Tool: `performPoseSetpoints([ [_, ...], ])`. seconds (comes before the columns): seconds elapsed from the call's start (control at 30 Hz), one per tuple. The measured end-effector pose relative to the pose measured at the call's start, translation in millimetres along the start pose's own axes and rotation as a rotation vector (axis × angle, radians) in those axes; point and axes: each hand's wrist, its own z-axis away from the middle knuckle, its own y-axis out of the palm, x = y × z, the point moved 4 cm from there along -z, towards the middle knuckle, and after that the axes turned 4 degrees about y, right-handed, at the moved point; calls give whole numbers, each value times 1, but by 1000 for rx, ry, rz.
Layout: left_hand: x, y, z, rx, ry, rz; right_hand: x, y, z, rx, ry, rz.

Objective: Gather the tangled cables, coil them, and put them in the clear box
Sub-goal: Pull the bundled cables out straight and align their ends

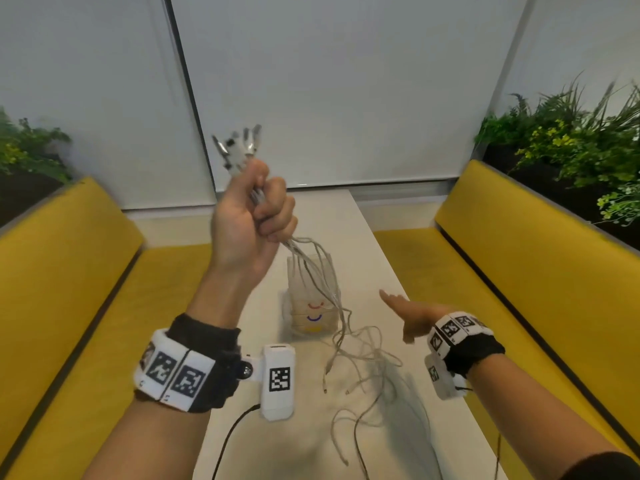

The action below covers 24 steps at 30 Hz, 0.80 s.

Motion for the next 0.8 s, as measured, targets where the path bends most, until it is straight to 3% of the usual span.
performPoseSetpoints([
  [0.07, 26, 0, 1, 14, -64, 6, 26, -41, 26, -145, -231, -226],
  [0.13, 50, 1, 2, 27, -126, 30, 55, -72, 59, -248, -529, -759],
  [0.2, 62, 7, 2, 40, -155, 46, 90, -83, 87, -169, -744, -1023],
  [0.27, 62, 16, 1, 56, -150, 68, 118, -79, 98, -84, -844, -1016],
  [0.4, 31, 26, -8, 82, -53, 126, 126, -56, 88, -90, -781, -954],
  [0.53, -16, 9, -12, 29, 106, 93, 94, -25, 59, -26, -627, -937],
  [0.8, -51, -31, 0, -119, 217, 95, 6, -13, 15, -245, -251, -667],
])
